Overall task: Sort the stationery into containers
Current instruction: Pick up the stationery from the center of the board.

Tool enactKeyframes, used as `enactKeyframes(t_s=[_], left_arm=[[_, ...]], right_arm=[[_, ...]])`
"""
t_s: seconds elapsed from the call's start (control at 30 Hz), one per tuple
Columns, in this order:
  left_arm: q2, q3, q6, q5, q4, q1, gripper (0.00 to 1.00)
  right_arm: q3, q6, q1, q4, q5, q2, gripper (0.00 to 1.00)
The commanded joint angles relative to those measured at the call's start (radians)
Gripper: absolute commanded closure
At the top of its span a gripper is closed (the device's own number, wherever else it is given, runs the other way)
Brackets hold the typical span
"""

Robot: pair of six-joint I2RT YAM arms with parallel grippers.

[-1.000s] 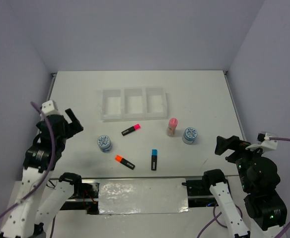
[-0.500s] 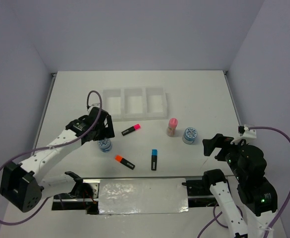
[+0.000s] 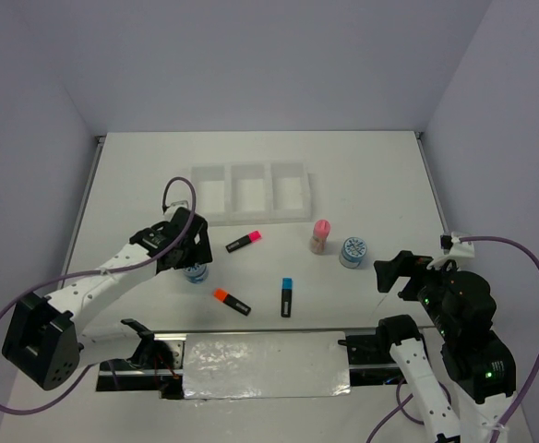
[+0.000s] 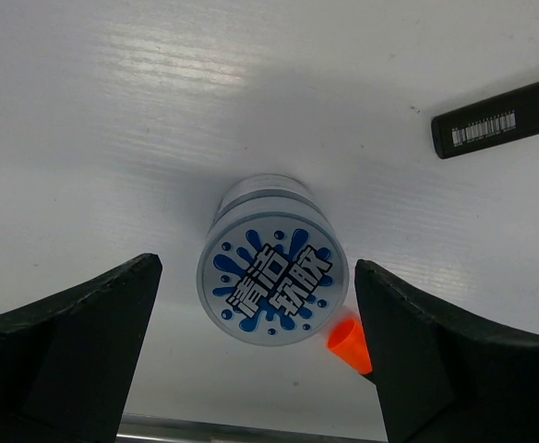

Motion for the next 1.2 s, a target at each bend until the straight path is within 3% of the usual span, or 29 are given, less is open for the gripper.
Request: enactKeyframes(t_s=[0.0, 0.17, 0.27, 0.3, 0.37, 0.43, 0.53, 0.57, 0.6, 0.63, 0.67, 0.9, 1.17], left_arm=[[0.001, -0.016, -0.018, 0.002, 0.036, -0.011, 0.01], [0.002, -0.036, -0.018, 0.010, 0.059, -0.014, 0.01], [0.028, -0.042, -0.011, 0.011, 0.067, -0.019, 0.08], [0.031, -0.045, -0.009, 0.010, 0.068, -0.018, 0.16], [0.040, -0.047, -0.009, -0.001, 0.073, -0.019, 0.20], [0.048, -0.044, -0.008, -0.002, 0.071, -0.021, 0.31], [0.057, -0.042, -0.002, 0.004, 0.076, -0.021, 0.31], [0.060, -0.045, 0.006, 0.011, 0.083, -0.019, 0.65], [0.059, -0.042, 0.002, 0.008, 0.079, -0.021, 0.84], [0.053, -0.030, -0.003, 0.004, 0.068, -0.022, 0.97], [0.044, -0.021, -0.003, -0.001, 0.050, -0.024, 1.00], [-0.033, 0.206, 0.049, -0.073, -0.065, -0.033, 1.00], [0.250, 0.611, 0.139, -0.157, -0.102, 0.018, 1.00]], right_arm=[[-0.002, -0.017, 0.008, 0.050, -0.009, -0.009, 0.00], [-0.006, -0.017, 0.009, 0.051, -0.009, -0.009, 0.00], [-0.008, -0.019, 0.012, 0.053, -0.009, -0.011, 0.00], [-0.008, -0.020, 0.012, 0.054, -0.009, -0.009, 0.00], [-0.003, -0.020, 0.012, 0.053, -0.009, -0.006, 0.00], [0.002, -0.020, 0.014, 0.053, -0.009, -0.003, 0.00], [0.002, -0.022, 0.015, 0.053, -0.009, -0.003, 0.00], [0.002, -0.022, 0.017, 0.054, -0.009, -0.003, 0.00], [-0.003, -0.022, 0.017, 0.056, -0.009, -0.005, 0.00], [-0.003, -0.019, 0.017, 0.054, -0.009, -0.005, 0.00], [-0.005, -0.019, 0.017, 0.054, -0.009, -0.006, 0.00], [-0.003, -0.020, 0.018, 0.062, -0.009, 0.005, 0.00], [0.008, -0.025, 0.021, 0.064, -0.009, 0.012, 0.00]])
